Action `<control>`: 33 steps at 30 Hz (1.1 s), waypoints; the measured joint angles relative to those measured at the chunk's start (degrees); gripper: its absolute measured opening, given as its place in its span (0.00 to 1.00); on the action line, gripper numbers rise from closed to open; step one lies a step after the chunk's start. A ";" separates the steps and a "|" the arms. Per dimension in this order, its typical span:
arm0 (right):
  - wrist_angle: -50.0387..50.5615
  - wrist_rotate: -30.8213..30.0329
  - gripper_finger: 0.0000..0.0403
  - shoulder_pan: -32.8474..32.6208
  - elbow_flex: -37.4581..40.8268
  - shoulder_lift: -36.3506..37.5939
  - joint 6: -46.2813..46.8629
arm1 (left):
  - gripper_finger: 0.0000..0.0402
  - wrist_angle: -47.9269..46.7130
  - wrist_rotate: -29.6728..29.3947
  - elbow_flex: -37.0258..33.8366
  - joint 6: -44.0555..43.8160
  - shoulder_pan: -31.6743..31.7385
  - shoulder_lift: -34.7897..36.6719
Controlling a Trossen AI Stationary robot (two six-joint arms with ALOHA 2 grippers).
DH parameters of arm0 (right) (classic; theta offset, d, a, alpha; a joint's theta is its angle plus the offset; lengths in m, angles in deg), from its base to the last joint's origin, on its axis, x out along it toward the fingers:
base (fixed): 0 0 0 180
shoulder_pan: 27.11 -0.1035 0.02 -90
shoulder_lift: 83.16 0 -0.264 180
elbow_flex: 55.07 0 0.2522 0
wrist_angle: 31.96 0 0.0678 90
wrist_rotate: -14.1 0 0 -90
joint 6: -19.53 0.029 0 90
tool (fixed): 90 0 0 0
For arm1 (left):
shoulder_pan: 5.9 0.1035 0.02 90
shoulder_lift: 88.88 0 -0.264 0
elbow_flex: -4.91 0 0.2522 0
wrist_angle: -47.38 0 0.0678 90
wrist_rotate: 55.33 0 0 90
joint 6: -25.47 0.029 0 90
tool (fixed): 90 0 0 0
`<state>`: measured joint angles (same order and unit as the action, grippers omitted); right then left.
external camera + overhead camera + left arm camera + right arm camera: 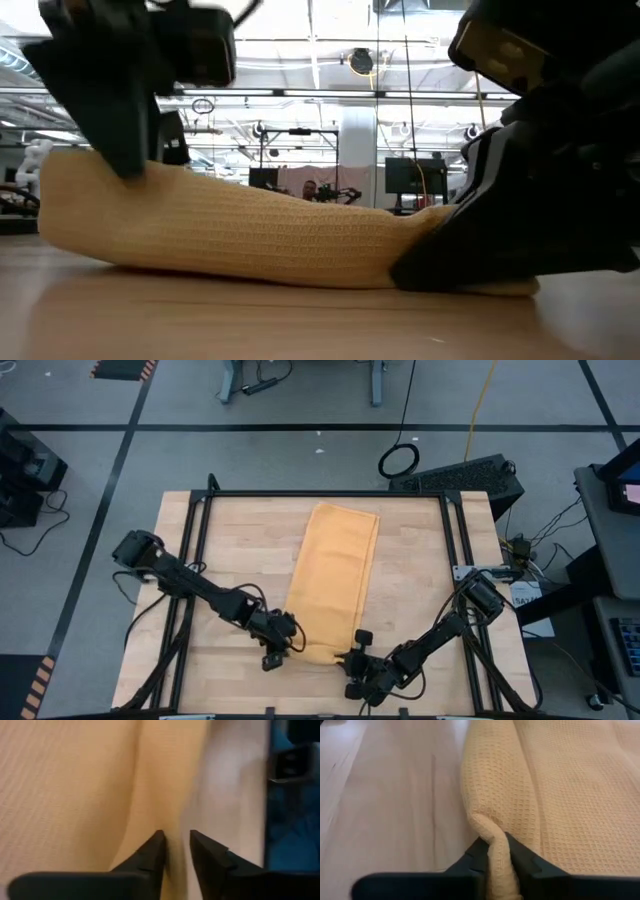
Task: Roll towel
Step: Roll the yellow towel
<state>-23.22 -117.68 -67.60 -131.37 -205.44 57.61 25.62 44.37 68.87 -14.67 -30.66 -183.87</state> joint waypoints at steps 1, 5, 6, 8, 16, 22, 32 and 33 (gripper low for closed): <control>0.00 0.02 0.06 0.02 0.05 0.00 0.32 | 0.28 -1.35 0.67 0.00 0.46 -0.02 1.31; 0.43 0.36 0.02 0.04 0.09 -0.04 2.76 | 0.40 -5.89 0.02 -0.02 3.10 -0.96 7.63; 0.48 0.42 0.03 0.04 0.09 -0.04 3.66 | 0.43 -5.76 -1.55 -0.02 3.67 -1.74 9.12; 0.48 0.67 0.05 0.15 0.09 -0.04 5.60 | 0.47 -4.03 -7.97 -0.02 6.83 -4.32 11.19; 0.99 1.45 0.04 0.28 0.11 -0.02 12.56 | 0.61 5.28 -41.64 -0.04 29.40 -20.54 3.75; 0.92 4.03 0.04 0.33 0.11 0.07 15.86 | 0.74 7.68 -47.25 -0.02 32.10 -22.64 -5.74; -1.35 8.86 0.03 1.63 0.10 0.17 18.37 | 0.77 7.04 -51.19 -0.02 39.02 -20.61 -11.33; -1.62 9.10 0.03 1.70 0.11 0.17 18.39 | 0.76 6.62 -50.89 -0.02 38.99 -20.07 -11.37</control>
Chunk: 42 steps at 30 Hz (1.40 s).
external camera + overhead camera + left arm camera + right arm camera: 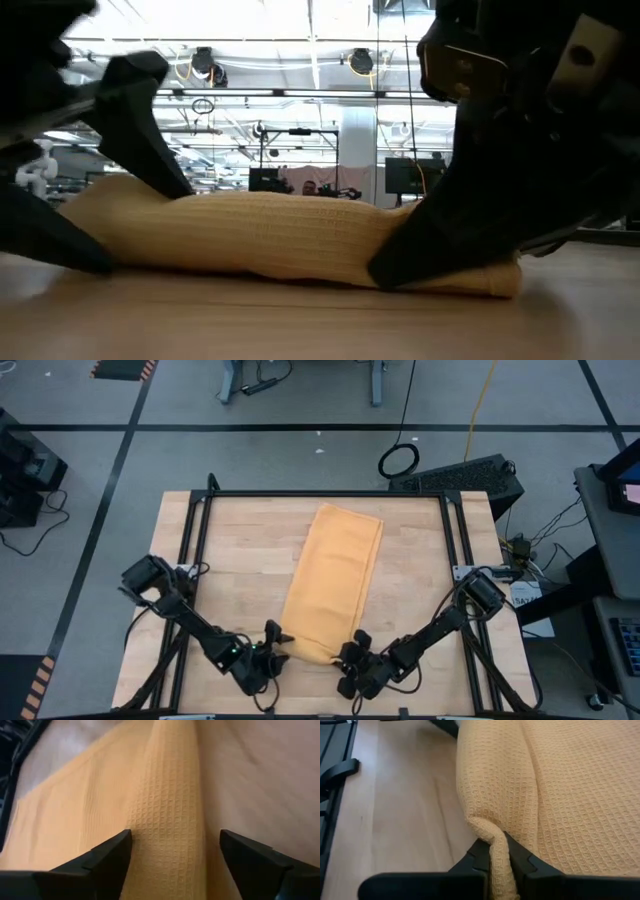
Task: Roll towel
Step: Roll the yellow towel
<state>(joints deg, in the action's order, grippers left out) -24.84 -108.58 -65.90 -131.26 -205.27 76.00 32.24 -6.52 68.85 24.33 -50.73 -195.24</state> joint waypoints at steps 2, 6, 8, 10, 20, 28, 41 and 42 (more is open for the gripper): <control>-0.20 0.93 0.03 0.27 0.00 0.15 -0.07 | 0.72 -0.36 1.43 0.00 -0.04 0.91 0.02; -0.85 2.32 0.03 0.33 0.00 0.17 -0.06 | 0.61 -2.37 7.30 0.20 -2.46 3.36 0.27; -1.29 2.63 0.04 0.33 0.00 0.17 -0.07 | 0.53 -2.91 9.86 0.26 -3.15 4.30 0.33; -1.46 2.81 0.05 0.31 0.03 0.48 -0.11 | 0.44 -2.92 12.17 0.26 -3.76 4.95 0.37; 6.52 4.71 0.21 -0.49 0.44 7.10 -13.71 | 0.04 -5.57 22.56 0.00 -14.58 10.44 4.57; 10.86 -1.39 0.46 -4.59 0.35 11.73 -26.84 | 0.07 -5.67 39.61 -0.07 -18.32 17.75 9.14; -0.70 -17.11 0.52 -9.90 0.11 6.86 -43.63 | 0.04 -5.59 62.44 -0.06 -25.57 31.52 9.09; -1.20 -18.00 0.52 -9.37 0.11 6.03 -43.41 | 0.04 -5.77 63.71 -0.06 -25.59 32.37 9.09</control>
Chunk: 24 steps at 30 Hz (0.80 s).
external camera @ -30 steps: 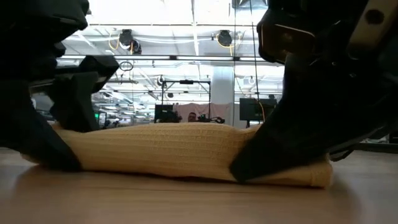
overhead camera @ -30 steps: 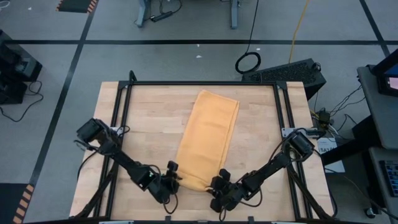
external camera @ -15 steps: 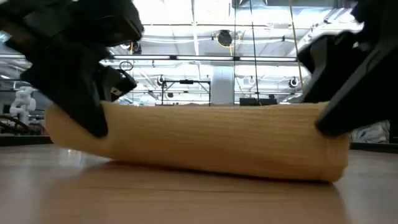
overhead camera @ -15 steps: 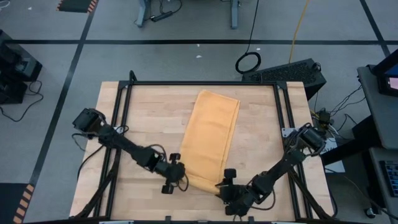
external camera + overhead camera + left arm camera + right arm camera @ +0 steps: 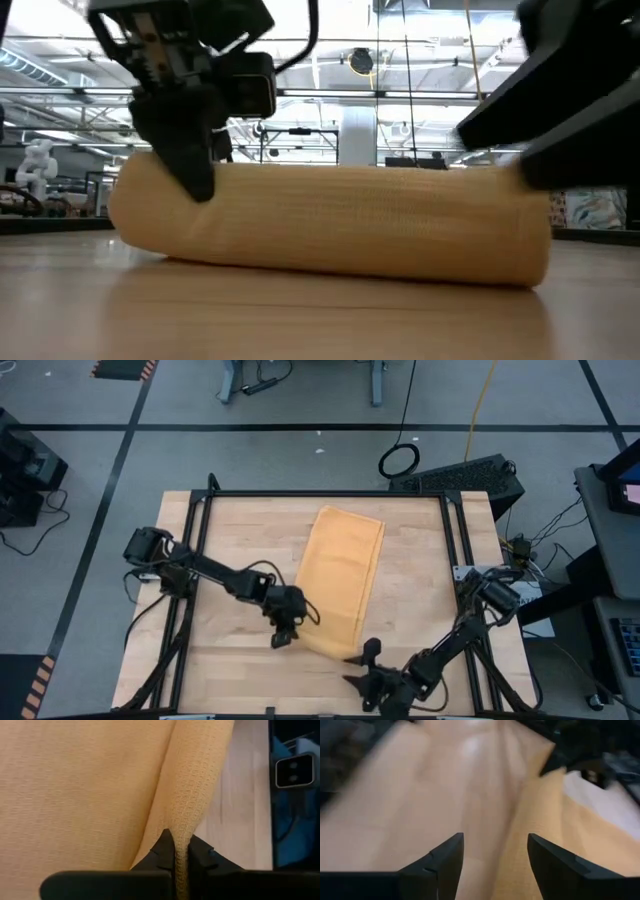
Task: Roll towel
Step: Roll the yellow towel
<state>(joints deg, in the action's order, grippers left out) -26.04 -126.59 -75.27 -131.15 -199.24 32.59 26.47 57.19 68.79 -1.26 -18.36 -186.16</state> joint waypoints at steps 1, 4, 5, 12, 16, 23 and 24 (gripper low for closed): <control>-0.13 -1.78 0.52 0.40 0.00 -0.73 0.40 | 0.04 -0.46 0.89 0.01 -0.02 0.79 0.00; -0.43 -5.80 0.56 1.61 0.00 -2.39 1.64 | 0.04 -2.59 1.47 0.01 -1.44 2.30 -0.01; -0.47 -6.28 0.57 2.00 0.00 -2.85 2.19 | 0.04 -2.96 1.50 0.01 -2.12 2.53 0.00; -0.65 -3.80 0.62 5.05 -0.02 -5.71 10.67 | 0.04 -1.99 1.68 0.01 -3.05 1.74 -0.02; 0.49 -2.08 0.60 6.21 -0.07 -6.29 17.30 | 0.04 -1.75 1.69 0.01 -3.04 0.96 -0.02; 2.89 2.32 0.47 7.40 -0.16 -6.18 25.56 | 0.13 -2.50 -1.73 0.01 -2.79 0.49 -0.02; 2.88 2.79 0.45 7.48 -0.20 -6.18 26.07 | 0.16 -2.61 -1.79 0.01 -2.50 0.49 -0.02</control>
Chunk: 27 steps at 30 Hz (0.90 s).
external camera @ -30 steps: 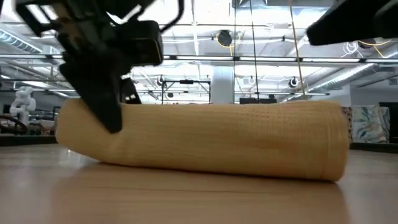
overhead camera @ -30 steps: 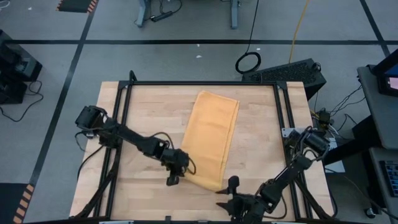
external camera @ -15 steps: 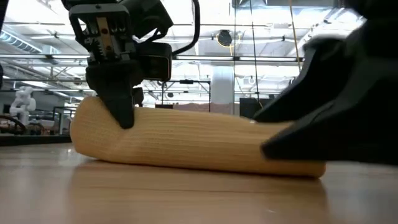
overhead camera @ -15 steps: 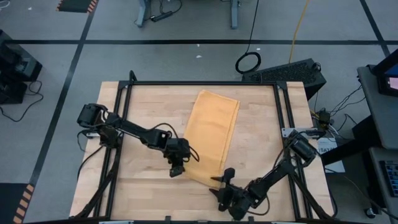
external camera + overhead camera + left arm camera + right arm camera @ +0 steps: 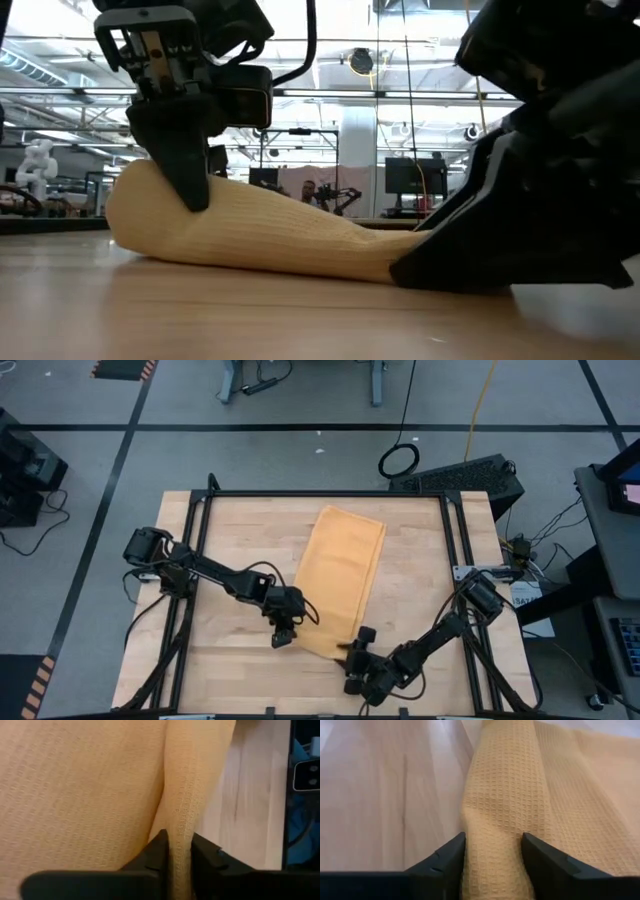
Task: Roll towel
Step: Roll the yellow towel
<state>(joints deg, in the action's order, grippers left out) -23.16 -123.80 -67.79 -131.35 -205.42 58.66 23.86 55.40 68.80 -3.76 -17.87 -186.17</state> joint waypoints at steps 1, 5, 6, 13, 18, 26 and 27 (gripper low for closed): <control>0.02 0.45 0.42 0.05 0.00 0.01 0.43 | 0.20 -0.01 0.02 0.00 0.63 0.00 0.00; 0.26 1.31 0.32 0.22 0.00 0.02 1.48 | 0.37 -2.61 -0.15 0.00 2.49 0.31 1.37; 0.29 1.74 0.29 0.27 0.00 0.04 1.77 | 0.41 -3.53 -0.14 0.00 2.91 0.36 2.26; 0.15 3.52 0.16 0.32 0.00 0.11 4.01 | 0.55 -5.92 0.15 0.02 3.76 -0.75 11.03; 0.08 4.13 0.11 0.29 0.04 0.08 7.50 | 0.56 -2.89 -12.50 0.11 10.99 -8.01 16.66; 0.29 4.70 0.10 0.27 0.07 0.00 11.22 | 0.56 0.19 -39.48 0.11 20.79 -23.59 8.90; 0.29 5.00 0.10 0.27 0.07 0.00 11.24 | 0.56 0.21 -41.84 0.11 20.82 -24.85 7.39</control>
<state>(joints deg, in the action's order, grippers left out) -22.88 -118.79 -67.51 -131.29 -205.42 69.90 24.07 13.56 68.91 17.05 -42.72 -178.78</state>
